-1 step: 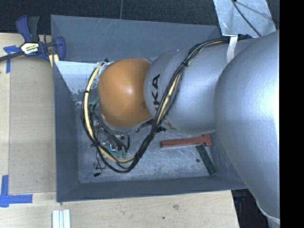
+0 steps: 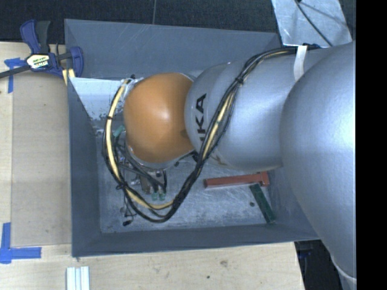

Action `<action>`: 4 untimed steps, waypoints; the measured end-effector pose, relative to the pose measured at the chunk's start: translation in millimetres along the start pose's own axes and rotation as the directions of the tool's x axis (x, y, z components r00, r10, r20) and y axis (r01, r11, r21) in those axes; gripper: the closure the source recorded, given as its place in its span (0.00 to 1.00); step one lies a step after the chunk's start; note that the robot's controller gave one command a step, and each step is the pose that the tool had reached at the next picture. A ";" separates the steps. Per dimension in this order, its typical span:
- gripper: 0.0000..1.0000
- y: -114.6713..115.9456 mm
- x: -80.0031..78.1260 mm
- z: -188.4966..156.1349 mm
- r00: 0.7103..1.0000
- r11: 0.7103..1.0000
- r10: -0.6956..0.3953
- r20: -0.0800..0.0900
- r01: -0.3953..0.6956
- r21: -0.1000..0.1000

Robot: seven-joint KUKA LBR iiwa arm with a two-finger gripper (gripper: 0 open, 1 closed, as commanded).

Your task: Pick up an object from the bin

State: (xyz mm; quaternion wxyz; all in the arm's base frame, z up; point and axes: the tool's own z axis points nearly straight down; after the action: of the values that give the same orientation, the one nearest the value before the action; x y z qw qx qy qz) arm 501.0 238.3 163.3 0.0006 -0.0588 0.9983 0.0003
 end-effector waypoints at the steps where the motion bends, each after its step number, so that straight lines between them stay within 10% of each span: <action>1: 0.00 -45.8 -74.5 -32.5 0.969 0.969 -0.246 0.004 0.246 0.000; 2: 0.00 -36.4 -98.2 76.2 0.950 0.951 -0.311 -0.005 0.311 -0.001; 3: 0.00 -110.5 -66.0 91.7 0.866 0.866 -0.500 0.005 0.500 0.002; 4: 1.00 -106.8 -68.8 88.0 0.867 0.867 -0.499 0.016 0.499 0.002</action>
Offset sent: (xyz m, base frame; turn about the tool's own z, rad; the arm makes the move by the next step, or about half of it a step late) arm 0.0780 -0.0363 0.0318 -0.2511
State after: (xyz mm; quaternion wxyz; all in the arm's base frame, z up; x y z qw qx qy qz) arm 582.0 140.4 75.3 0.0085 -0.3146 0.9492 0.0017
